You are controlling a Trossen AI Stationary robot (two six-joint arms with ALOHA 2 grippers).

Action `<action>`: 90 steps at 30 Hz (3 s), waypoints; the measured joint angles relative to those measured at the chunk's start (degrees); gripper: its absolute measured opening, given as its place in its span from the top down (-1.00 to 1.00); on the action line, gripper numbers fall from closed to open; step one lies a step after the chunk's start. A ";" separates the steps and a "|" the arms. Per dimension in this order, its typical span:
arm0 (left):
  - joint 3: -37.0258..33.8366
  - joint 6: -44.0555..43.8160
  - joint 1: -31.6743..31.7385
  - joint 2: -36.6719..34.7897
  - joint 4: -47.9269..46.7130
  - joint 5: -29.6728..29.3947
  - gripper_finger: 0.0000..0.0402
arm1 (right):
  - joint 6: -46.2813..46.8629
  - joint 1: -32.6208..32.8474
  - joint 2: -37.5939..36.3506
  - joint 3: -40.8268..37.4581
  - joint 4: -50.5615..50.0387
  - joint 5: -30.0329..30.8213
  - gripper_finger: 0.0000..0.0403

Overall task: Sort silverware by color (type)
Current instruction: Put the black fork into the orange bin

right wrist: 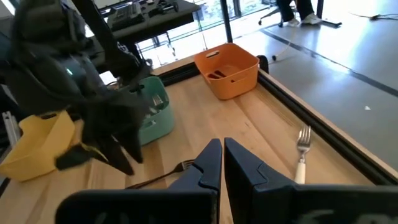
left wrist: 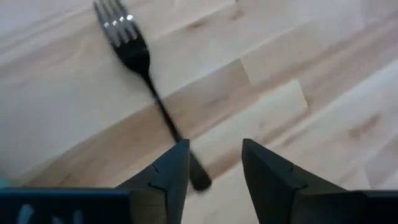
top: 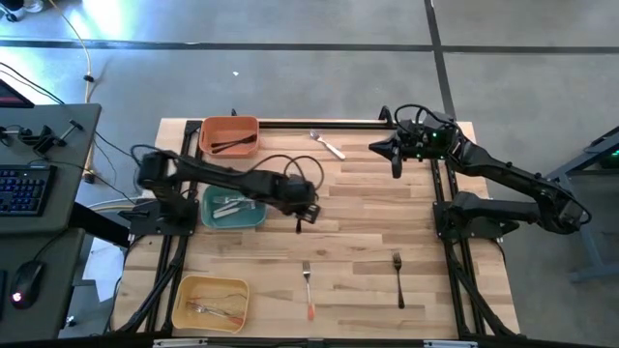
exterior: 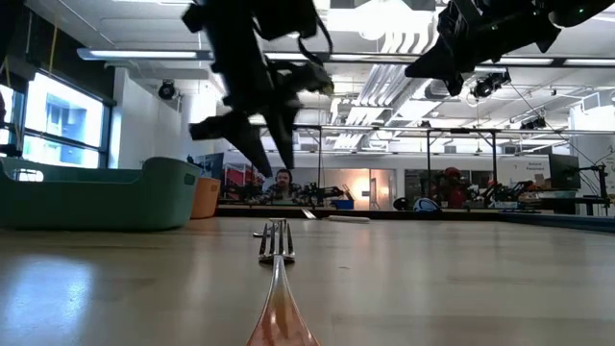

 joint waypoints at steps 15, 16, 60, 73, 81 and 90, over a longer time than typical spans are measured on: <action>5.50 2.07 5.81 10.42 -4.58 -3.04 0.22 | -0.44 1.16 -0.03 0.00 -1.38 -0.50 1.00; 5.51 2.47 6.12 10.69 -3.72 -3.16 0.22 | -0.64 1.38 -0.03 0.00 -1.42 -0.49 1.00; 5.45 13.99 18.95 -0.72 -0.52 -2.26 1.00 | 0.54 4.89 0.03 0.00 0.06 7.70 1.00; 4.55 14.89 30.79 -1.78 3.86 0.79 1.00 | 2.31 4.89 0.03 0.00 0.57 7.73 1.00; -8.14 7.35 36.38 -8.01 19.07 4.55 1.00 | 0.66 4.86 0.05 0.00 0.57 9.03 1.00; -19.12 -0.95 46.16 -20.47 22.78 1.54 1.00 | -1.62 4.84 0.05 0.00 0.59 12.46 1.00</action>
